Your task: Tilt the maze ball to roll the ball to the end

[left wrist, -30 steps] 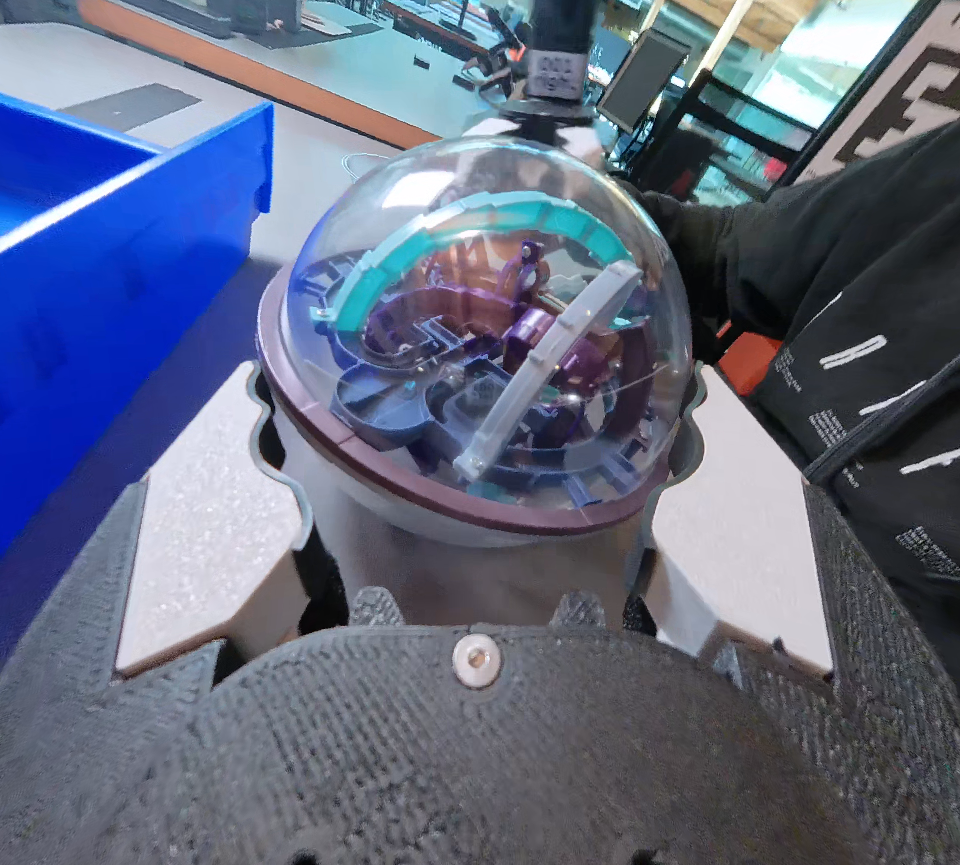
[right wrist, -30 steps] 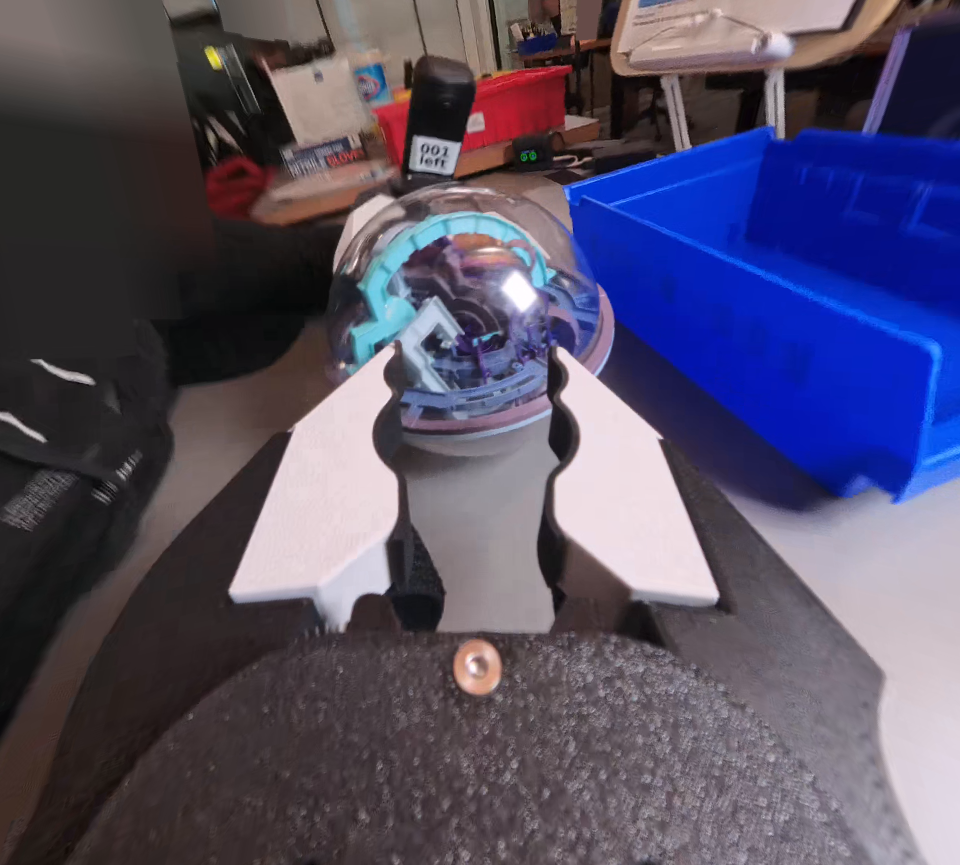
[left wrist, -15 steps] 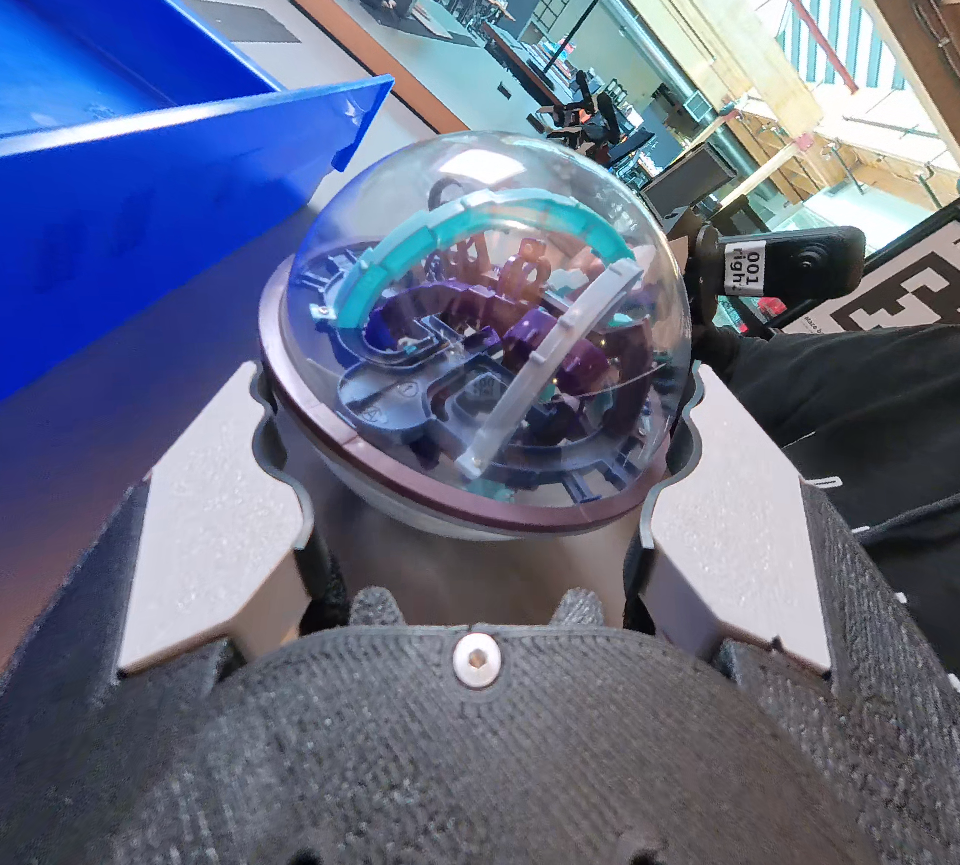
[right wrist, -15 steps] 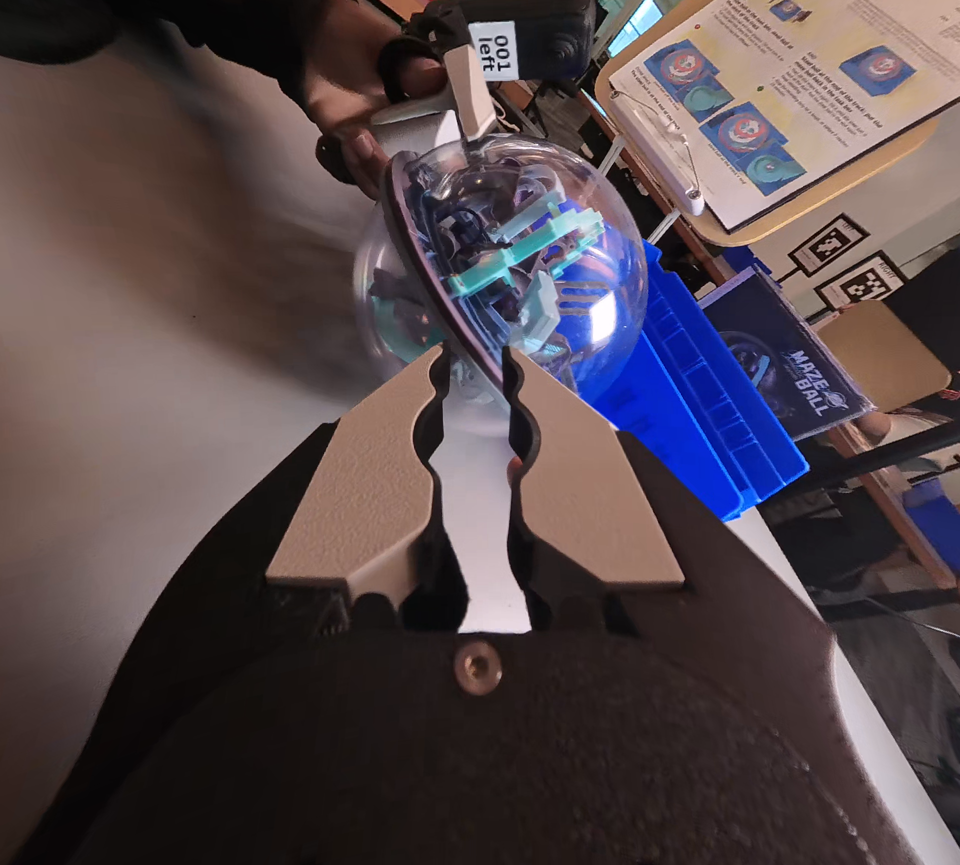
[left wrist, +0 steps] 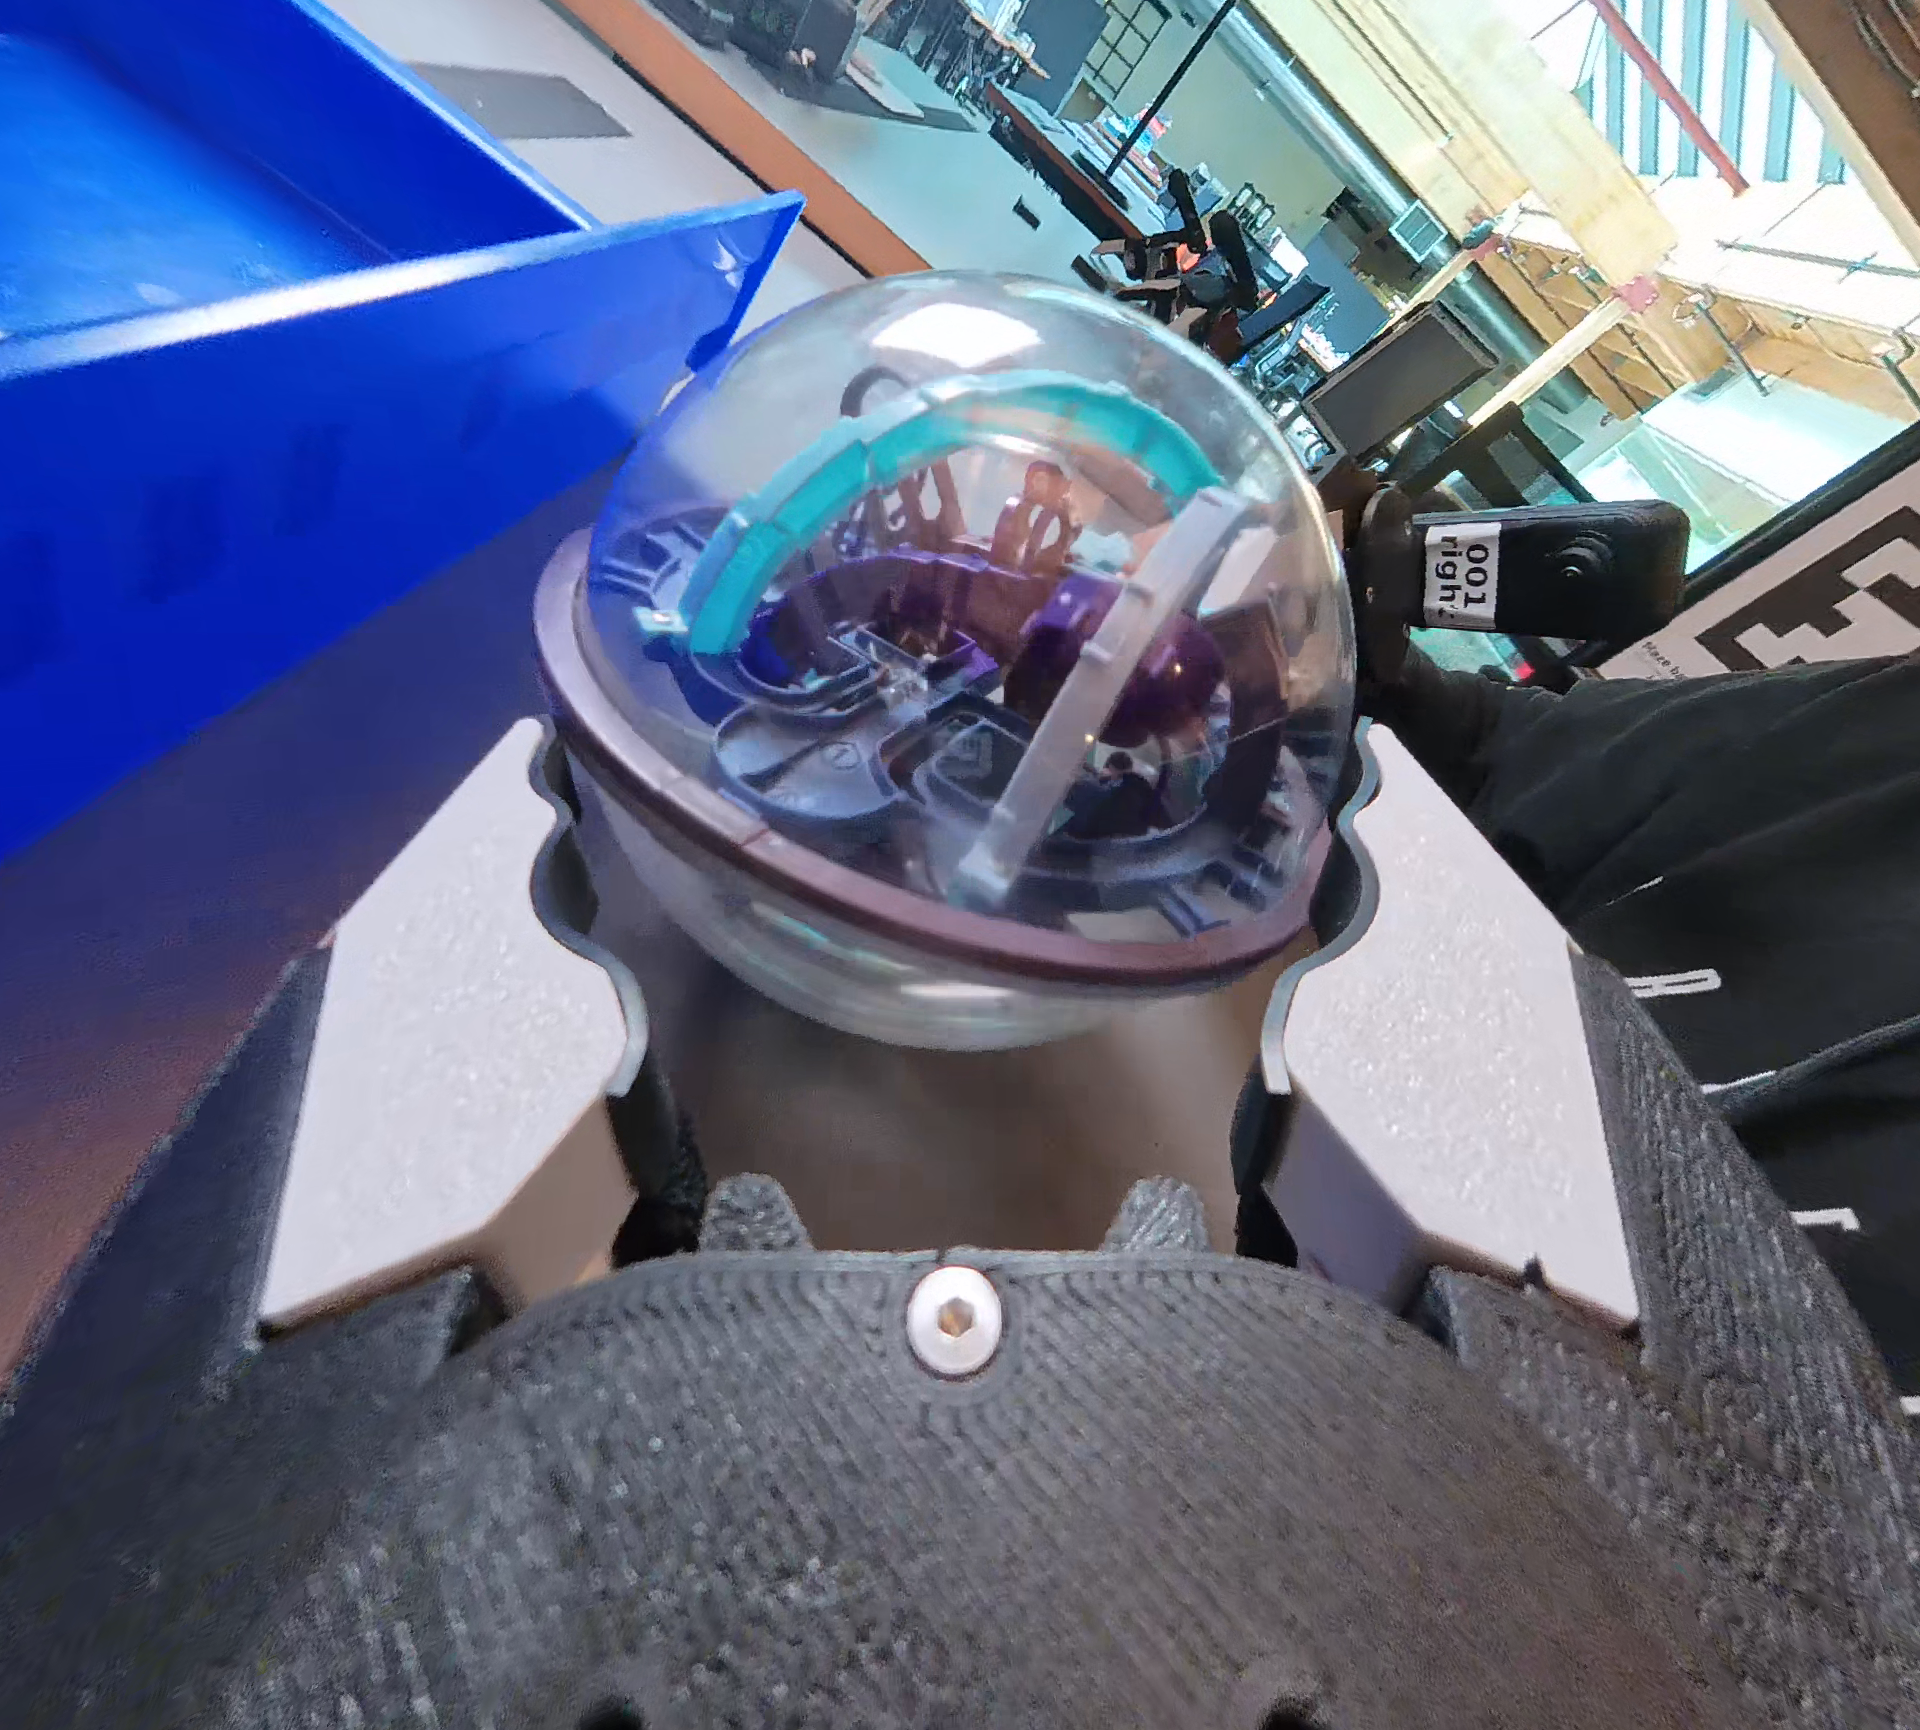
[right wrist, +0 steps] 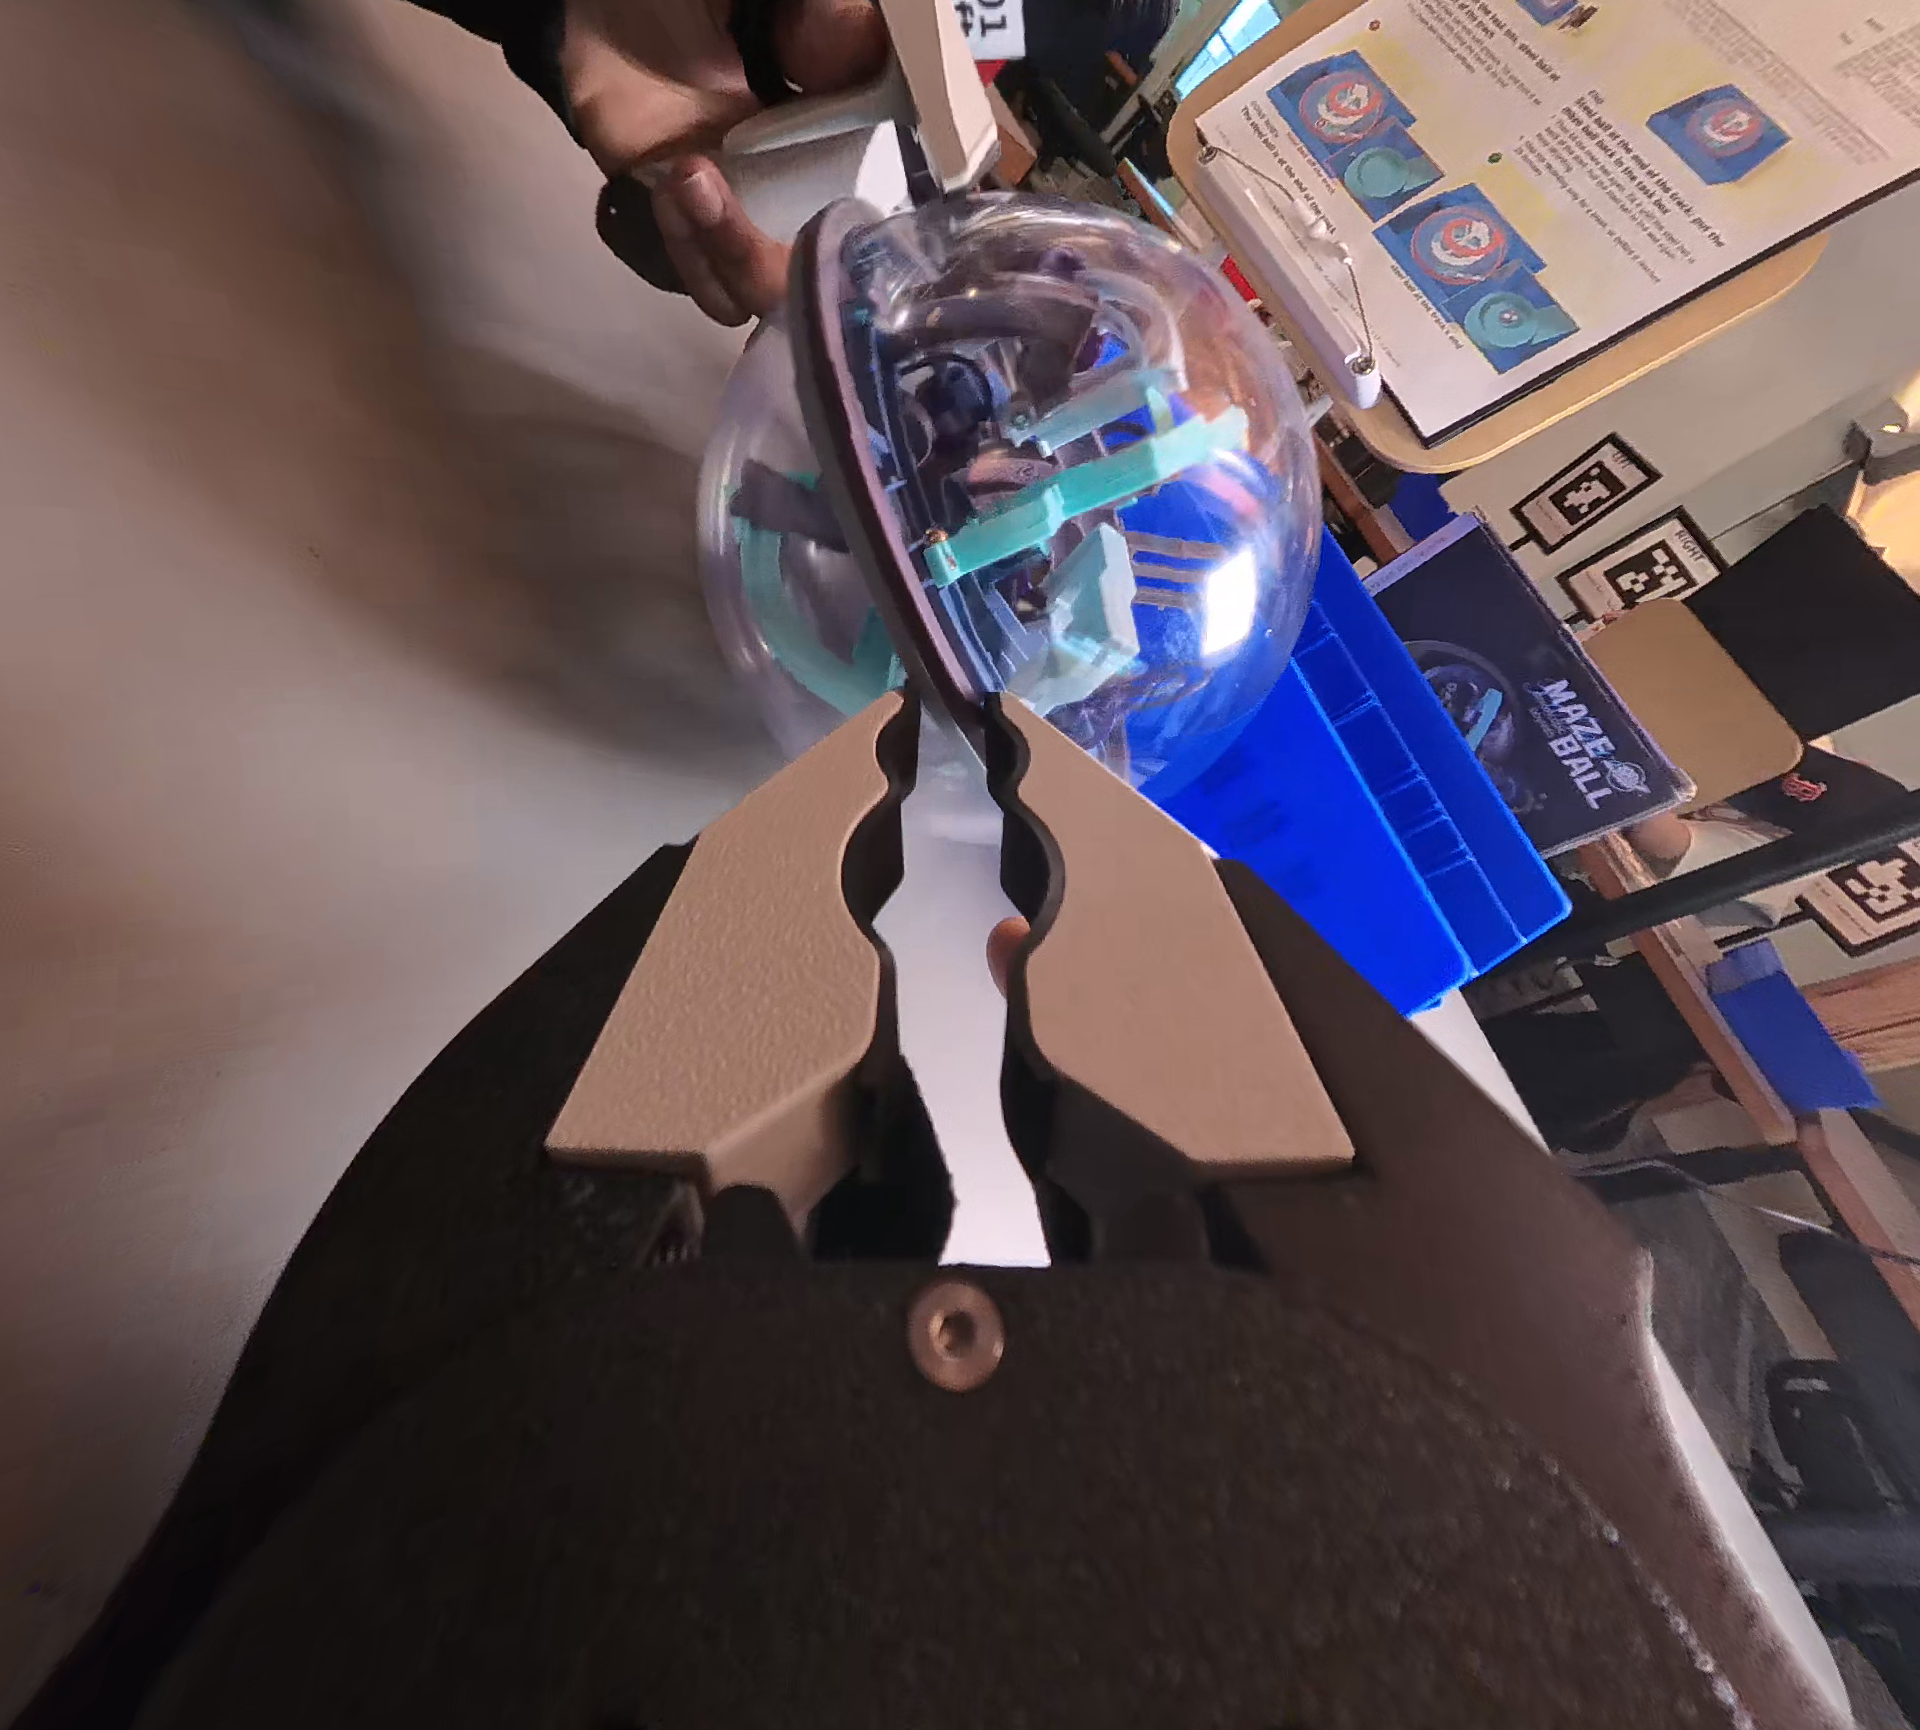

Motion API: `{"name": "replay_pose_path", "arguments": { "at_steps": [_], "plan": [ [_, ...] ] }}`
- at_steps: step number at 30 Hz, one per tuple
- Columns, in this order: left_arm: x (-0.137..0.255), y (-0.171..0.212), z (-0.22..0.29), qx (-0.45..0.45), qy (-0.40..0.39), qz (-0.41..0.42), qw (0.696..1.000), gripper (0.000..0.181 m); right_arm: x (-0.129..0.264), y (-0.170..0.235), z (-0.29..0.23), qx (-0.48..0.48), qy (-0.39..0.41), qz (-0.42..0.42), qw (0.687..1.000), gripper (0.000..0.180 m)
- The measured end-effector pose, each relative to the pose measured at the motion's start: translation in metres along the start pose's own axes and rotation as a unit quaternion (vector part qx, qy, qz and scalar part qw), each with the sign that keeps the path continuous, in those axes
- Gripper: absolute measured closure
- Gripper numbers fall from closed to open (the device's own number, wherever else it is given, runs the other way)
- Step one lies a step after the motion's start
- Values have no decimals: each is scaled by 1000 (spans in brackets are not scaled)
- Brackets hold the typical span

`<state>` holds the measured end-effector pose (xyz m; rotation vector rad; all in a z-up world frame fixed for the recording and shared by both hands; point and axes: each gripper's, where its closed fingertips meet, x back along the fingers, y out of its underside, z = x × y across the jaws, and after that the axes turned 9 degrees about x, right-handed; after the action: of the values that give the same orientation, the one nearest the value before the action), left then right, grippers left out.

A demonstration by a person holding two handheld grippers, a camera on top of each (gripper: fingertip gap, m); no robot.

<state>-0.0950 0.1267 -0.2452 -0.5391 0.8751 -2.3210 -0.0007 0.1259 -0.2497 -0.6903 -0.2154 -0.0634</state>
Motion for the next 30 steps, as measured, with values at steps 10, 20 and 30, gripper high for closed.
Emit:
{"name": "replay_pose_path", "arguments": {
  "at_steps": [10,20,30],
  "plan": [
    [5,-2,9,-89,23,21,996,38,-4,8,-15,13,-27,-6,1000,172],
    [12,10,8,-155,45,1,987,40,-4,-2,-23,116,-9,-13,993,173],
    [16,25,10,-257,43,-20,965,40,-2,-3,-33,177,-8,-14,984,172]
  ]
}}
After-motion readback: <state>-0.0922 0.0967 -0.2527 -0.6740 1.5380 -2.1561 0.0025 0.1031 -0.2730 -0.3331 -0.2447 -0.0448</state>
